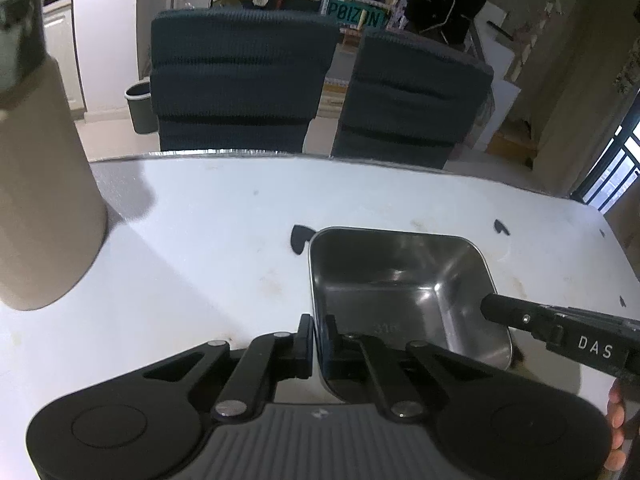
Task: Organize plates and bowls
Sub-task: 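Lift the steel tray with both grippers and carry it beside the stacked bowls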
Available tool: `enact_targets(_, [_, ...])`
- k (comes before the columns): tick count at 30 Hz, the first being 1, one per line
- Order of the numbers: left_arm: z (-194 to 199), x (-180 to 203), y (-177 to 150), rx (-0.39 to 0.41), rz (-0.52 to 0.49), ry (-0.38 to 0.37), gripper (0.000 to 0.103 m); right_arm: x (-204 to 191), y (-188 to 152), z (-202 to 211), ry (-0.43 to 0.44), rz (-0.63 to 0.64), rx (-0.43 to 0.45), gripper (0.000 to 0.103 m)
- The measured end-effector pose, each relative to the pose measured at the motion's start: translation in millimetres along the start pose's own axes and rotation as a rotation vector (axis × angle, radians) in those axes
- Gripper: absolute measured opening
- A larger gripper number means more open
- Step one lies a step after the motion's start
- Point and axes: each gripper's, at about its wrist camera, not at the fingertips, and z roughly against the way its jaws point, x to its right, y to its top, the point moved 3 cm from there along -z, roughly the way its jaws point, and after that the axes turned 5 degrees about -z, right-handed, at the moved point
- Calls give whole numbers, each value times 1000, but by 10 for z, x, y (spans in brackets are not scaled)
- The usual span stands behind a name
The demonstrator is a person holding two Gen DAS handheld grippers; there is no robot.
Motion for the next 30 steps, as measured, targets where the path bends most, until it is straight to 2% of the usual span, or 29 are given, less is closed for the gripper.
enact_targets(11, [832, 317, -139, 72, 2, 34, 4, -44, -57, 645, 56, 17, 38, 5])
enact_targets(22, [1680, 613, -564, 131, -2, 54, 4, -124, -420, 1479, 117, 41, 69, 5])
enact_targets(30, [2086, 782, -933, 166, -1, 77, 3, -113, -743, 1824, 158, 40, 64, 6])
